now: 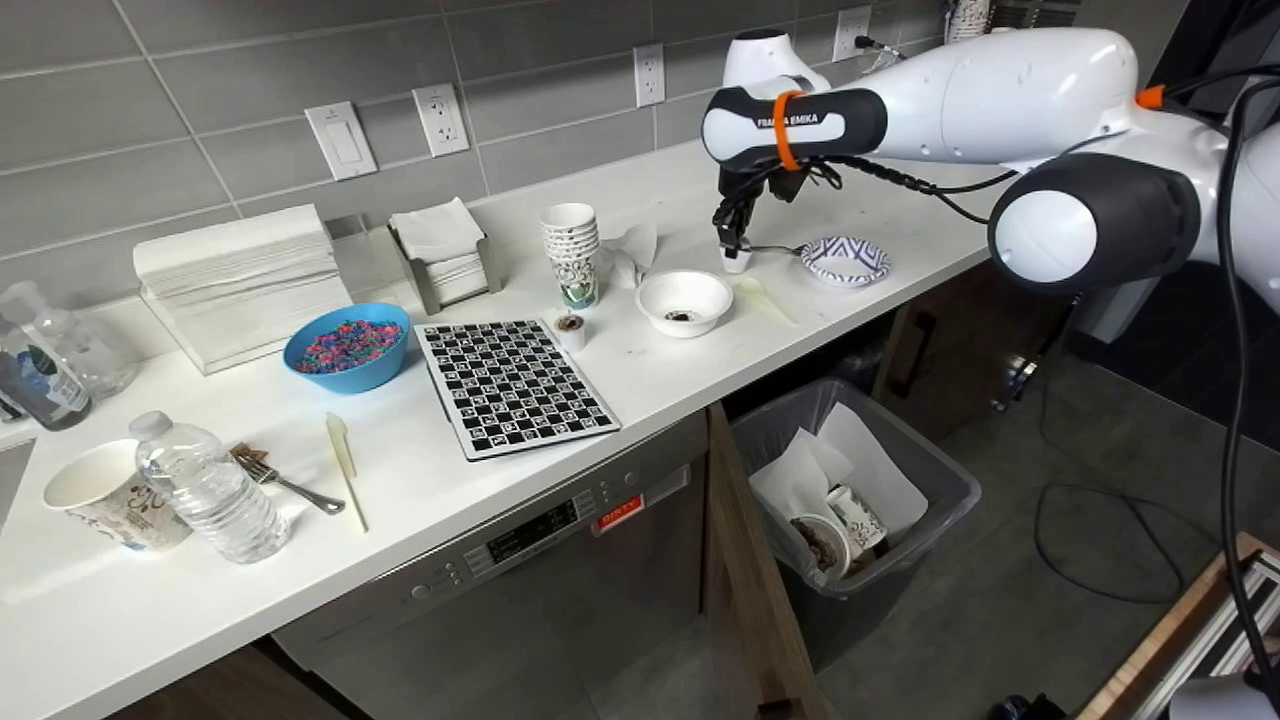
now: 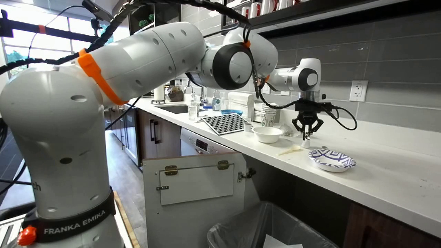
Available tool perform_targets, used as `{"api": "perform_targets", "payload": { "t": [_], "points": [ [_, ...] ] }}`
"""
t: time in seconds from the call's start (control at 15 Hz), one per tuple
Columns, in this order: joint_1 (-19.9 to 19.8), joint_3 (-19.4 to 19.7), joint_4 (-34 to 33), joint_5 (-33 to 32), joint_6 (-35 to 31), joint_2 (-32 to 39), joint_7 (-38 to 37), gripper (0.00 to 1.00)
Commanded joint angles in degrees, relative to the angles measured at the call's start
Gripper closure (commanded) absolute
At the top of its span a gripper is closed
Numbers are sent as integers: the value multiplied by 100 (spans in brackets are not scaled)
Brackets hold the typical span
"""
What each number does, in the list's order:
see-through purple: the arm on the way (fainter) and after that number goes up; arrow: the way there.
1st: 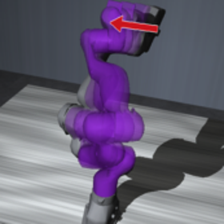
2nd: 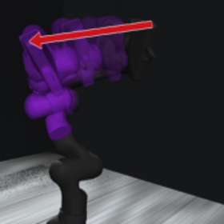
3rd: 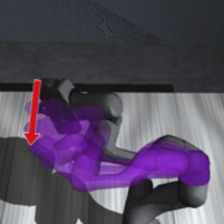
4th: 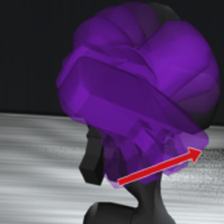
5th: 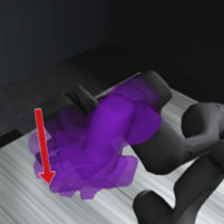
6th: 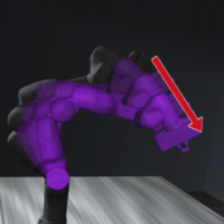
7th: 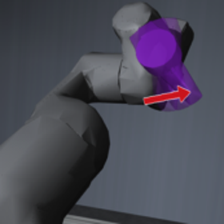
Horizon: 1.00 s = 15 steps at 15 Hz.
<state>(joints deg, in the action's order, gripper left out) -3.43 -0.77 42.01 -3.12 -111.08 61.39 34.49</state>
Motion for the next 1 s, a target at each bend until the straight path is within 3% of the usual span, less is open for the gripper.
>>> {"api": "perform_targets", "payload": {
  "t": [0.0,0.4,0.93],
  "points": [
    [-79,-52,48,170,-346,-106,-349,96],
    [-281,-353,721,628,-1507,-514,-549,96],
    [-986,-1370,2752,1483,-3771,-1406,56,96]
  ]
}}
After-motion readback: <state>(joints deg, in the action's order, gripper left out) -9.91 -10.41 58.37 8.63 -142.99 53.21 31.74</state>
